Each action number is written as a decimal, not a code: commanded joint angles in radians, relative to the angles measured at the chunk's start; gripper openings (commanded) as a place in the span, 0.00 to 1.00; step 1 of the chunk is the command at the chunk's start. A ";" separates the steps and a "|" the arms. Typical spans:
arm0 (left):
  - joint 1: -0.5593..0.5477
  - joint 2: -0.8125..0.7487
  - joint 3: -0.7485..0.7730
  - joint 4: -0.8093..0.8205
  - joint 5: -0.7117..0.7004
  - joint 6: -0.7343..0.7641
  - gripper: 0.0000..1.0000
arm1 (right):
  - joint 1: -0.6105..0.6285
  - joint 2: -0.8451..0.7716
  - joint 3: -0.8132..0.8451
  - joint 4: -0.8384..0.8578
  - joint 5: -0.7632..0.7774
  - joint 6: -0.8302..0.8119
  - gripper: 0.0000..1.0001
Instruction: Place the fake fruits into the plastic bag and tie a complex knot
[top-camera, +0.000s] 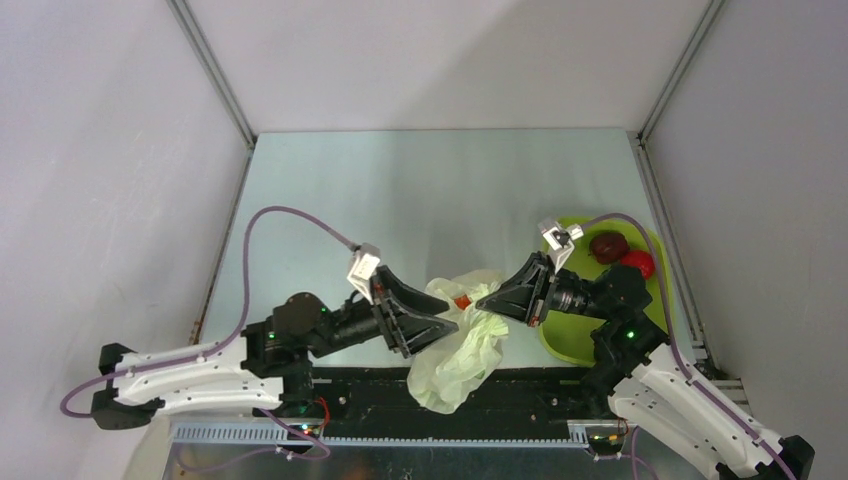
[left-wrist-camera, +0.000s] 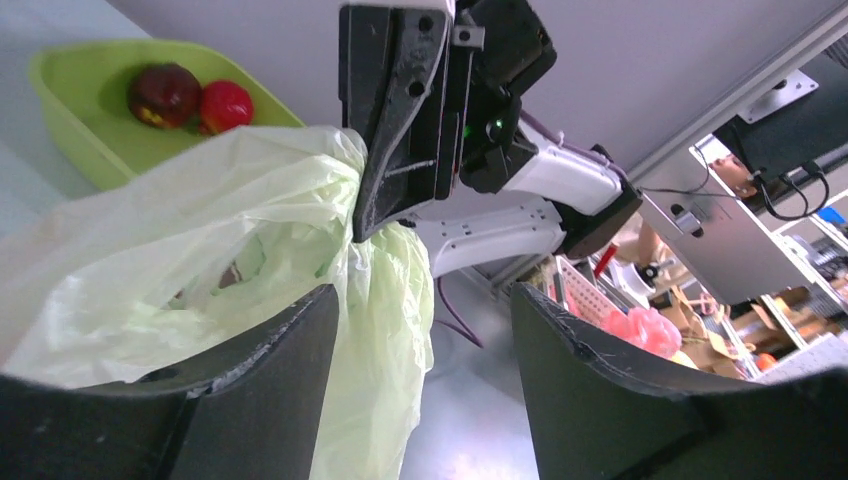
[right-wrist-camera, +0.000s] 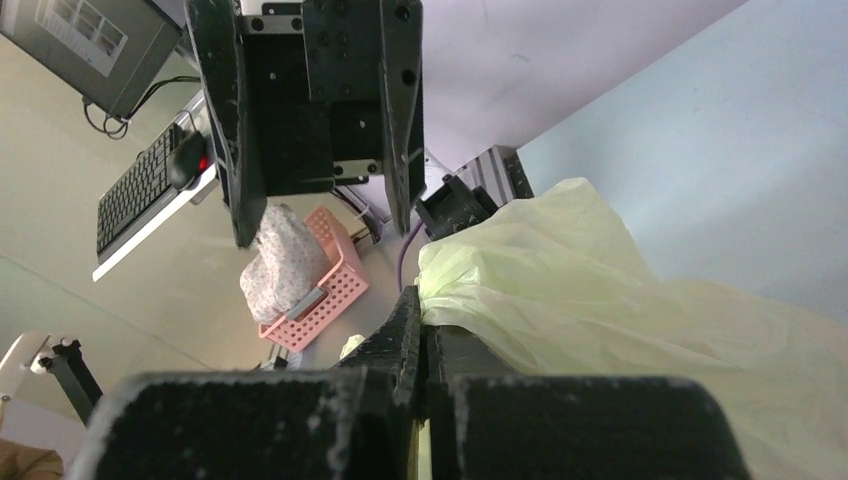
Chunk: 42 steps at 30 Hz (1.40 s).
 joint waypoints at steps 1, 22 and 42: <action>0.007 0.068 0.023 0.097 0.099 -0.101 0.69 | -0.006 -0.016 0.011 0.039 -0.024 0.016 0.00; 0.020 0.099 -0.059 0.151 0.011 0.143 0.66 | -0.006 -0.008 0.010 0.051 -0.042 0.026 0.00; -0.122 0.293 -0.083 0.303 0.052 0.064 0.08 | -0.009 -0.015 0.009 -0.026 0.070 -0.007 0.00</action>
